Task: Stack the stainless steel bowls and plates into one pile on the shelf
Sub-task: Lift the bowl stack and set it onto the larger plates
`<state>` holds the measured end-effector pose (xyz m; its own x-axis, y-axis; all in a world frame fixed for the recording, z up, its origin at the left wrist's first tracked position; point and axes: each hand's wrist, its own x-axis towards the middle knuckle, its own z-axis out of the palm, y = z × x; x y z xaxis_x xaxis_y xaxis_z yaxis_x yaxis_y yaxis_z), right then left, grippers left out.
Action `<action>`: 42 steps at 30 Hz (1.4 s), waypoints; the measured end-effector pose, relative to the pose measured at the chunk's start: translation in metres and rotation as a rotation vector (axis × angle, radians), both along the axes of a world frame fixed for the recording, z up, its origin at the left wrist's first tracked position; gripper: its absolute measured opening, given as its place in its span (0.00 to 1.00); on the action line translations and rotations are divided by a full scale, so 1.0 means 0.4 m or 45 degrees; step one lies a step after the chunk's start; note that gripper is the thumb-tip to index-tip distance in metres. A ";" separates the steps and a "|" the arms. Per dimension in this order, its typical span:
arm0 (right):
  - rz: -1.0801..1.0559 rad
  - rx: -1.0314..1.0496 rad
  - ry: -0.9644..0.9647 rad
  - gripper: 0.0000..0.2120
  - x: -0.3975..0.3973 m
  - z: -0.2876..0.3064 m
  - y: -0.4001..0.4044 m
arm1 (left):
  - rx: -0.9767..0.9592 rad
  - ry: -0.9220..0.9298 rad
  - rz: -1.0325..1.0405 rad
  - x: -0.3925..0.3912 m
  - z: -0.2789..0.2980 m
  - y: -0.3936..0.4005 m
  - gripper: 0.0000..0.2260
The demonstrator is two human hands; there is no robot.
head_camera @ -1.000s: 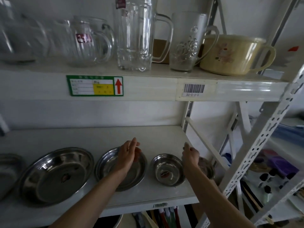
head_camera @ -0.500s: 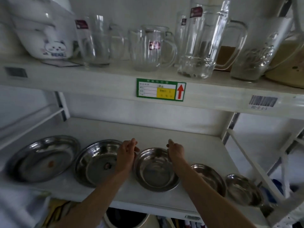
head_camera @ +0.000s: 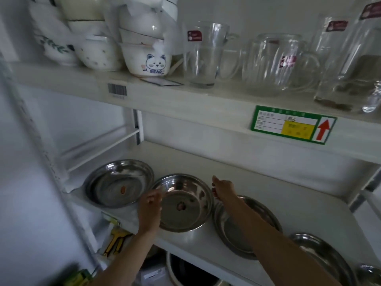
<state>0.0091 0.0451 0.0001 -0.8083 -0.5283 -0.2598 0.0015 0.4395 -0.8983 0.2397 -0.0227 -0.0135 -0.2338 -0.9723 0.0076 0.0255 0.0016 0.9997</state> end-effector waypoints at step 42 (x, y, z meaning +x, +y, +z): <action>-0.072 -0.001 0.234 0.11 -0.025 -0.008 -0.130 | 0.219 0.166 0.119 0.035 -0.040 -0.061 0.08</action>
